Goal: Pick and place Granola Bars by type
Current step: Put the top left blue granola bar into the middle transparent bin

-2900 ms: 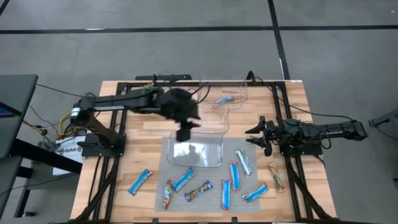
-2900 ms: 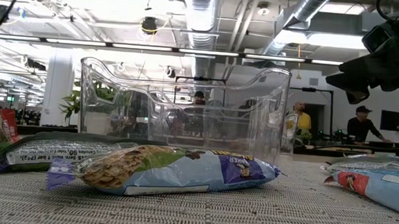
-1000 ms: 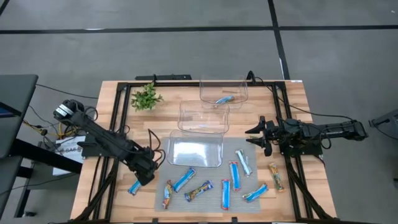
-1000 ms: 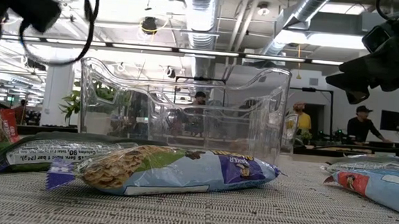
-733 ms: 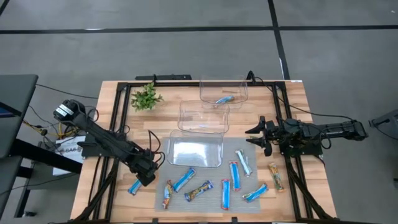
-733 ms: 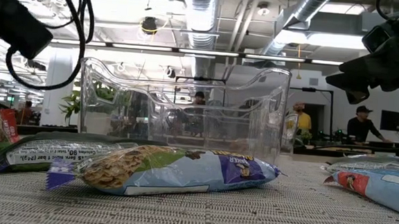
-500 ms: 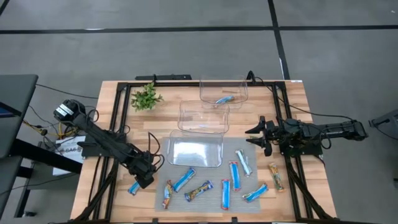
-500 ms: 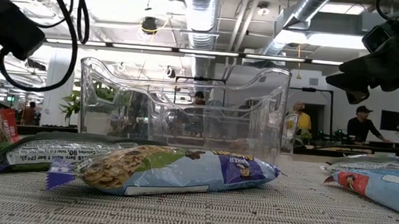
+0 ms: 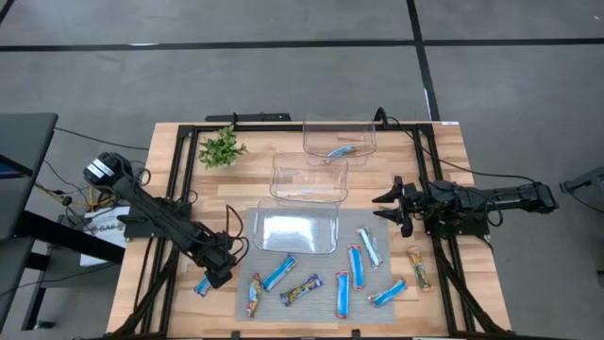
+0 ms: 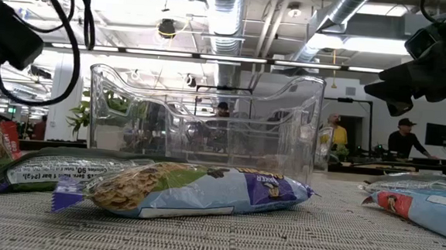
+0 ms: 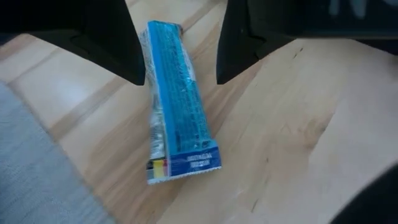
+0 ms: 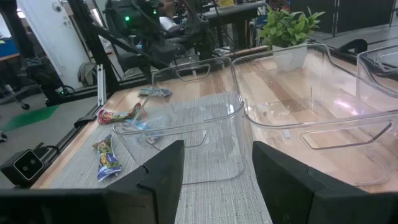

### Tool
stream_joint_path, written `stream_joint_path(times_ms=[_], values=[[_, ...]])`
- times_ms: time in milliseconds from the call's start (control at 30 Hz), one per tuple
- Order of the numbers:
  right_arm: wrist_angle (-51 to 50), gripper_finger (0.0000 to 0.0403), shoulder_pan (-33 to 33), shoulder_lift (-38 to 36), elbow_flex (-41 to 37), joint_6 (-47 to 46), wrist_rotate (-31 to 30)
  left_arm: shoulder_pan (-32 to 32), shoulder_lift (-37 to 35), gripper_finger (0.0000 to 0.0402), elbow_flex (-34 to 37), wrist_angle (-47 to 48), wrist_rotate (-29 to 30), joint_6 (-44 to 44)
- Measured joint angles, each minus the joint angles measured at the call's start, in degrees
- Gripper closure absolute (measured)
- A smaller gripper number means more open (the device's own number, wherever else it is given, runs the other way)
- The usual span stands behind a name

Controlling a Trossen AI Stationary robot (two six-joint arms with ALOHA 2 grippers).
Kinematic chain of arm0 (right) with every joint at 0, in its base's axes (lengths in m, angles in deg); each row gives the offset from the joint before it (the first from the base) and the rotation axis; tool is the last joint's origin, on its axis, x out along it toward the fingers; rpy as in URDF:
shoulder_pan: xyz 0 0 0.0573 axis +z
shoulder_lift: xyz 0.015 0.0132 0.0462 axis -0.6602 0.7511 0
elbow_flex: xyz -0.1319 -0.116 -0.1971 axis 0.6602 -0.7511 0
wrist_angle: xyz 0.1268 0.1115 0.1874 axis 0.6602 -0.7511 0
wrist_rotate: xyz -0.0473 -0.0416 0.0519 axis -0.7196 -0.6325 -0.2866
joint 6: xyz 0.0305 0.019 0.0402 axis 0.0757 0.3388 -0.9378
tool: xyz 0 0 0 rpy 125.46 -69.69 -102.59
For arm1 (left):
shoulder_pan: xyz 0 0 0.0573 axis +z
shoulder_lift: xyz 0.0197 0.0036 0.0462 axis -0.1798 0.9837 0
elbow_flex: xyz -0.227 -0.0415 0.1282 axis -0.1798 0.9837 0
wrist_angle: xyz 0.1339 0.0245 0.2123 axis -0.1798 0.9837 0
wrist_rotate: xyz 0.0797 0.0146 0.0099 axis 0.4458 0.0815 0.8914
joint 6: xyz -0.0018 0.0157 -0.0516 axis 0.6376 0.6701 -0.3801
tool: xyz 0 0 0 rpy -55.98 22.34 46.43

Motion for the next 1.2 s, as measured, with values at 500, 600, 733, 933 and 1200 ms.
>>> stream_joint_path(times_ms=[500,600,733,933,1200], values=[[0.0,0.0219,0.0,0.01,0.0,0.0,-0.01,-1.66,2.78,0.0196,0.0,-3.48,2.65,0.0],[0.0,0.0219,0.0,0.0,0.01,0.0,-0.02,-2.14,2.78,0.0196,0.56,-4.52,2.82,-0.24],[0.0,0.0219,-0.02,0.02,-0.01,0.0,0.0,-2.92,2.78,0.0196,2.7,-7.76,1.85,-1.87],[0.0,0.0219,-0.01,0.02,0.01,0.0,0.0,-3.29,2.78,0.0196,5.07,-10.36,1.58,-3.06],[0.0,0.0219,-0.02,0.0,-0.01,0.0,0.0,-3.75,2.65,0.0196,6.3,-11.58,2.41,-3.06]])
